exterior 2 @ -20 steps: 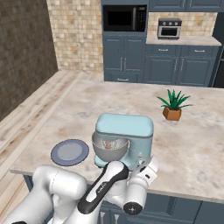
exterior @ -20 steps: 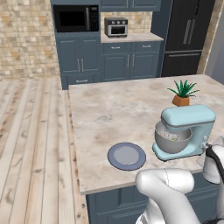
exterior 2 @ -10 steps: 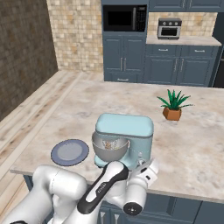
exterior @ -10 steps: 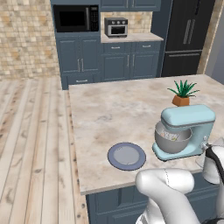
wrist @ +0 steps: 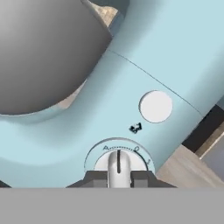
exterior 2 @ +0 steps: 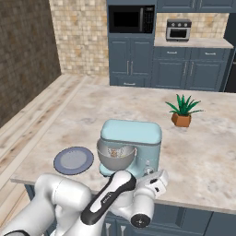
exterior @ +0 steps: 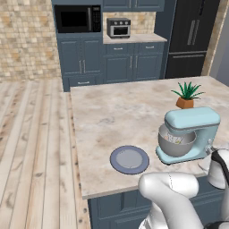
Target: Add butter and sugar cubes to the stand mixer bowl and then turn on the stand mixer to begin making frosting.
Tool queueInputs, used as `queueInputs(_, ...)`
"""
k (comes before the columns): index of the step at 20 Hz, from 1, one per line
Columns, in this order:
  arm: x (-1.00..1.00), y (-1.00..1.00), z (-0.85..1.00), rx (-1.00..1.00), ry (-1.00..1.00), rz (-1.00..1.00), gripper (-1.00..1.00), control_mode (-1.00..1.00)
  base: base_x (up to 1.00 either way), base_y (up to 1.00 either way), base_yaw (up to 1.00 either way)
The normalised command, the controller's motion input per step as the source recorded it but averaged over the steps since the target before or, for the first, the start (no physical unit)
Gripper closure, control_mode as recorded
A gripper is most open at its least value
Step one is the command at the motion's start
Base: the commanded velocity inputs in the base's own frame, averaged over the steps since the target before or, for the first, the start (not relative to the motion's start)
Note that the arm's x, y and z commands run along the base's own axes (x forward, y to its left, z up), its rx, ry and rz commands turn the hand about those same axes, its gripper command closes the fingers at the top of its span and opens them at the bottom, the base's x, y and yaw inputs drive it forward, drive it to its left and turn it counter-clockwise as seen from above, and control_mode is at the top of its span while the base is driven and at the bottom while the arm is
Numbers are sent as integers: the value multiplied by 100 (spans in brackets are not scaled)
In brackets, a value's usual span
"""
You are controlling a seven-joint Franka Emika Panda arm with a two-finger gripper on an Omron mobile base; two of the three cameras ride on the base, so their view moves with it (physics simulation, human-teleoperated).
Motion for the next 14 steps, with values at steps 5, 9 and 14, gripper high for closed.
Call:
queueInputs(5,0,12,0,21,0,0,100,-100,0,0,0)
queueInputs(9,0,11,0,21,0,0,100,-100,0,0,0)
queueInputs(14,1,18,-8,17,1,0,100,-100,0,0,0)
